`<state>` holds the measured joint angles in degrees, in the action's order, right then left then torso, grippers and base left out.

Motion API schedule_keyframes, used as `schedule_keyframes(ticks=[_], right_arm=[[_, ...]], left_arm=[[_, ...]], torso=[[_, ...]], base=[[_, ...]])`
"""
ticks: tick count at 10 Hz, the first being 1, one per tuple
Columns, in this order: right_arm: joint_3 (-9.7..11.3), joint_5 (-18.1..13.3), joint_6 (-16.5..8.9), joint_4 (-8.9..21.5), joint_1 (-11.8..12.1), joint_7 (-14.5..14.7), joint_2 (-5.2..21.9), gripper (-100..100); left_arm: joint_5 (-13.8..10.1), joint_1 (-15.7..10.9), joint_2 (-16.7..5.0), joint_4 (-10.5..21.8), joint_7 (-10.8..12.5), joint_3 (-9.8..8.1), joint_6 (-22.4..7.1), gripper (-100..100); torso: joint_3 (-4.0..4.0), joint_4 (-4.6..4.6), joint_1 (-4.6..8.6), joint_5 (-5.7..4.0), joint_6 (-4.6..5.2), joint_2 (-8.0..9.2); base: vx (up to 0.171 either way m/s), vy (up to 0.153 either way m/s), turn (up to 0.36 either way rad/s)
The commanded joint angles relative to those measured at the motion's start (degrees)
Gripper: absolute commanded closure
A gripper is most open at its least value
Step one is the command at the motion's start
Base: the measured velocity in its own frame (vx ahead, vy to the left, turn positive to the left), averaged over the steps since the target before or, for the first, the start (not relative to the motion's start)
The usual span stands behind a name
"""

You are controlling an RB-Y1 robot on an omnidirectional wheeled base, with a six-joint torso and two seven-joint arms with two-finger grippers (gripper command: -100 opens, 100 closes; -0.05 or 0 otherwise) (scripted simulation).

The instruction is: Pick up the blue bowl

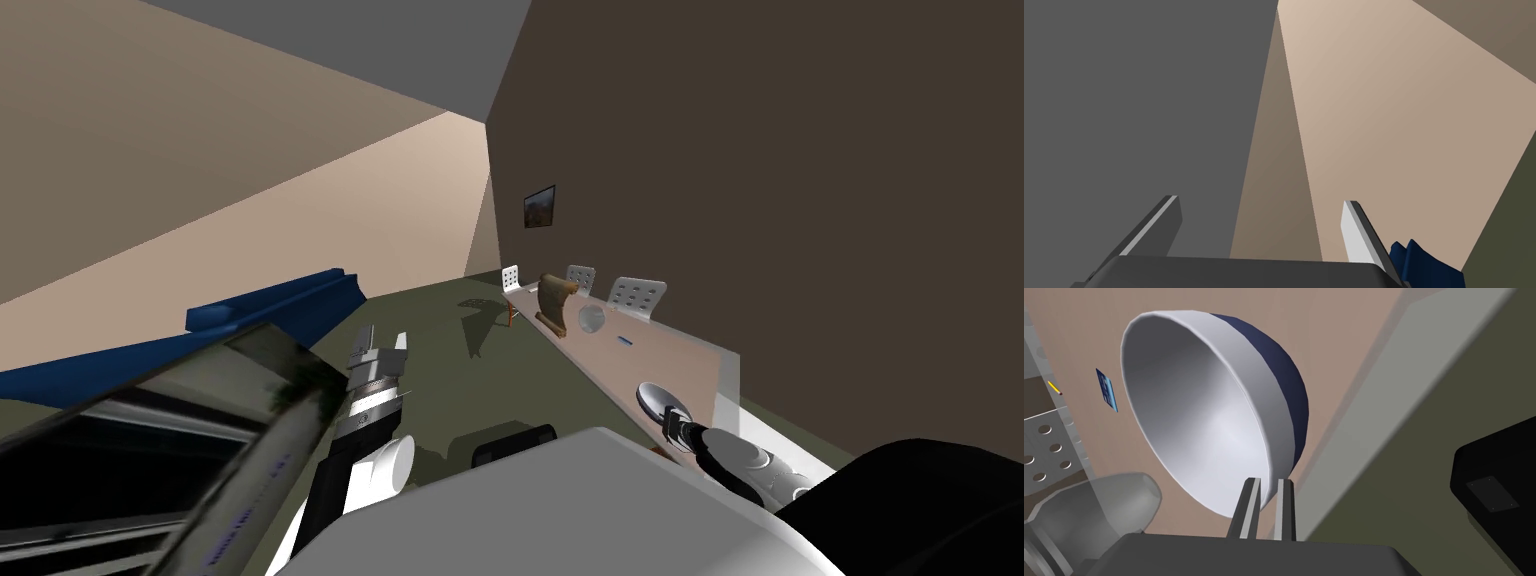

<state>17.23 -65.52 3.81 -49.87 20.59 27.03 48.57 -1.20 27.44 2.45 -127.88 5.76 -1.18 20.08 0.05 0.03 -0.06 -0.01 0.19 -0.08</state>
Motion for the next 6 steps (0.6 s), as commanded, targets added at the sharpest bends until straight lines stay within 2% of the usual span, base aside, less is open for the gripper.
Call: schedule_keyframes(ticks=[1,2,3,4,5,6], right_arm=[[0.4,0.95,0.8,0.59,-0.98,1.84,0.25,100],[1.59,2.85,1.5,1.14,-2.46,3.43,0.86,100],[1.59,2.85,1.5,1.14,-2.46,3.93,0.86,100],[2.78,4.76,2.21,1.69,-3.93,6.03,1.46,100],[2.78,4.76,2.21,1.69,-3.93,6.03,1.46,100],[3.96,6.66,2.91,2.24,-5.4,8.12,2.07,100]], left_arm=[[0.0,0.0,0.0,0.0,0.0,0.0,0.0,0],[0.0,-0.01,0.0,0.0,0.0,0.0,0.0,0],[0.0,0.0,0.0,0.0,0.0,0.0,0.0,0],[0.0,-0.01,0.0,0.0,0.0,0.0,0.0,0],[0.0,0.0,0.0,0.0,0.0,0.0,0.0,0],[0.0,-0.01,0.0,0.0,0.0,0.0,0.0,0]], torso=[[0.0,0.0,0.0,0.0,0.0,0.0],[-0.02,-0.02,0.01,0.02,-0.07,0.02],[-0.02,-0.02,0.03,0.02,-0.03,0.01],[-0.03,-0.01,0.06,0.02,-0.02,0.04],[-0.03,-0.01,0.05,0.05,0.03,0.06],[-0.05,-0.03,0.01,0.05,-0.05,0.08]], base=[[0.023,0.033,-0.063],[0.025,0.023,-0.141],[0.022,0.017,-0.109],[0.023,0.021,-0.233],[0.017,0.026,-0.081],[0.027,0.026,-0.164]])
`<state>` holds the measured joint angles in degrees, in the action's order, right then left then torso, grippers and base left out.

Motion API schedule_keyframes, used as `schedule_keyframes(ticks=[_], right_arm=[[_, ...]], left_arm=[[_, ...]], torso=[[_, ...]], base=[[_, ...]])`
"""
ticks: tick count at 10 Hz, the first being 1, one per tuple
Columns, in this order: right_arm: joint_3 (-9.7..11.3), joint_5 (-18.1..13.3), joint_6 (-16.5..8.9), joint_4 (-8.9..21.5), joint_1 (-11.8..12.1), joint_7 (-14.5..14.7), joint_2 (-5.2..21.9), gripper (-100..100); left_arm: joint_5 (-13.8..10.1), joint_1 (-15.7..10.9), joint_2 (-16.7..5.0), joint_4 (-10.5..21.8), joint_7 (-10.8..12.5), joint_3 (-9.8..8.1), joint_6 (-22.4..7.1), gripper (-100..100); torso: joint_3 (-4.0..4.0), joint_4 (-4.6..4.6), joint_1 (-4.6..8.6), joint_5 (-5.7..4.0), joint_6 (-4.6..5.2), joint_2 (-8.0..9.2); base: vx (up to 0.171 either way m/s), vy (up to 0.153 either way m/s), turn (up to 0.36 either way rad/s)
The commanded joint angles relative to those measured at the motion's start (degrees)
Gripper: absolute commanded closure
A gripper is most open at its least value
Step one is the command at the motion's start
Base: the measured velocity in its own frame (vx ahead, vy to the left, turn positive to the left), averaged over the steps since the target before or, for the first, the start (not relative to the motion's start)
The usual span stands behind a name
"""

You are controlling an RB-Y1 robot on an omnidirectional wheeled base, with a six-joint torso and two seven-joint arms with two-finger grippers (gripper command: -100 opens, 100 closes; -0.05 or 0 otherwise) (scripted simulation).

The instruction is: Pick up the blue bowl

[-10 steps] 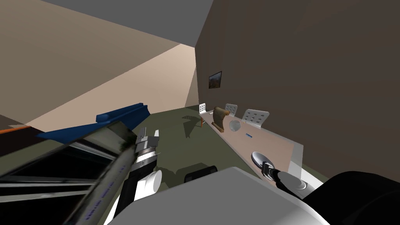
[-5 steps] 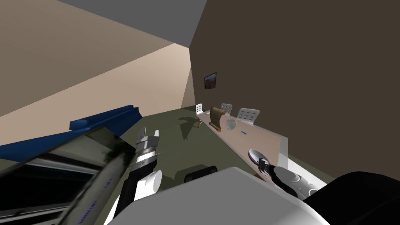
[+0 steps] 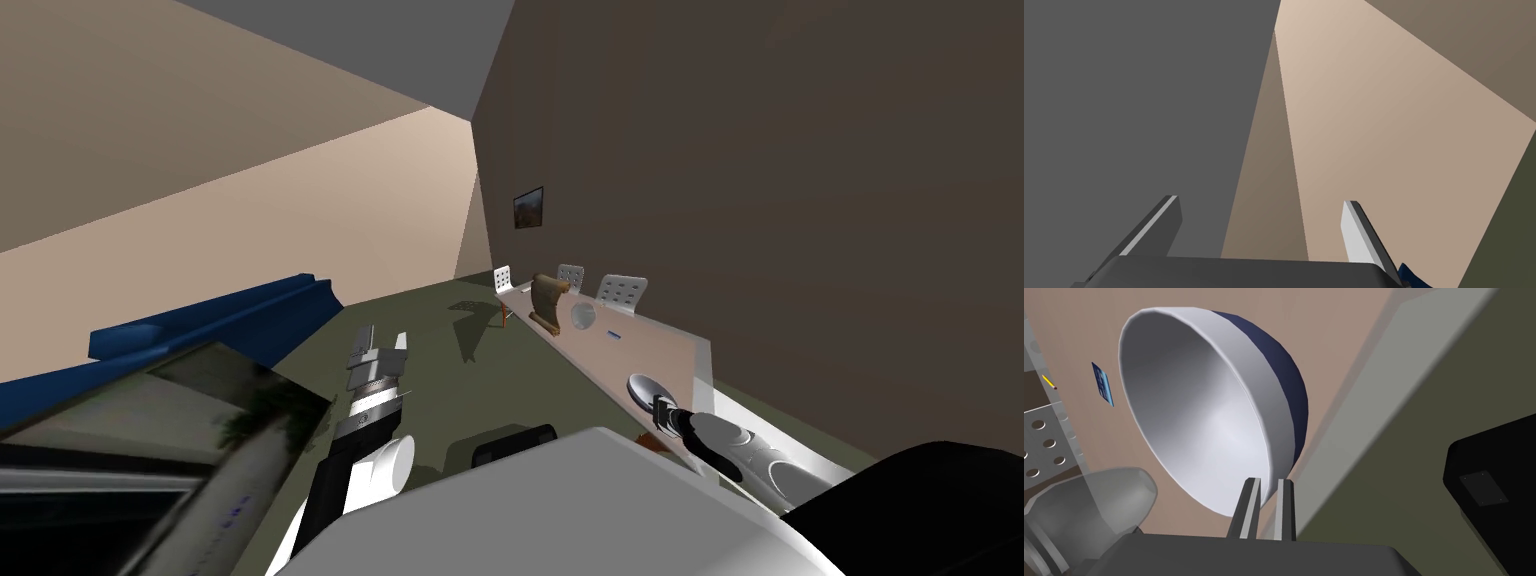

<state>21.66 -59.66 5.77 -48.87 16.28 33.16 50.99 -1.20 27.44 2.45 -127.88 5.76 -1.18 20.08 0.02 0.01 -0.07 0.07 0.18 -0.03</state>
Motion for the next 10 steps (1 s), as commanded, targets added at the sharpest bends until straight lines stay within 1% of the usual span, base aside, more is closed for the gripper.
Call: schedule_keyframes(ticks=[1,2,3,5,6,7,9,10], right_arm=[[-0.46,0.81,0.95,1.24,-1.09,1.99,-0.34,100],[0.72,2.71,1.66,1.79,-2.56,4.09,0.27,100],[0.72,2.71,1.66,1.79,-2.56,4.09,0.27,100],[3.09,6.52,3.07,2.9,-5.51,7.86,1.48,100],[3.09,6.52,3.07,2.9,-5.51,8.28,1.48,100],[4.28,8.43,3.77,3.45,-6.98,10.22,2.09,100],[4.06,8.12,3.65,3.53,-6.84,9.96,1.87,100],[4.0,8.18,3.81,3.64,-6.89,10.26,1.85,0]], left_arm=[[0.0,0.0,0.0,0.0,0.0,0.0,0.0,0],[0.0,-0.01,0.0,0.0,0.0,0.0,0.0,0],[0.0,0.0,0.0,0.0,0.0,0.0,0.0,0],[0.0,0.0,0.0,0.0,0.0,0.0,0.0,0],[0.0,0.0,0.0,0.0,0.0,0.0,0.0,0],[0.0,-0.01,0.0,0.0,0.0,0.01,0.0,0],[0.0,-0.01,0.0,0.0,0.0,0.01,0.0,0],[0.0,-0.01,0.0,0.0,0.0,0.01,0.0,0]], torso=[[0.0,0.0,0.0,0.0,0.0,0.0],[0.0,-0.01,0.02,-0.01,-0.04,0.0],[0.0,0.0,0.01,0.0,0.01,0.0],[0.0,0.0,-0.03,0.04,0.01,0.0],[0.0,0.0,-0.09,0.07,0.02,0.0],[-0.02,-0.02,-0.08,0.05,-0.05,0.02],[-0.02,-0.03,-0.07,0.07,-0.05,0.02],[-0.05,-0.04,-0.03,0.06,-0.06,0.06]], base=[[0.024,0.021,-0.088],[0.024,0.022,-0.178],[0.021,0.024,-0.098],[0.033,0.033,-0.231],[0.018,0.034,-0.098],[0.024,0.028,-0.173],[0.014,0.017,-0.045],[0.0,0.0,0.0]])
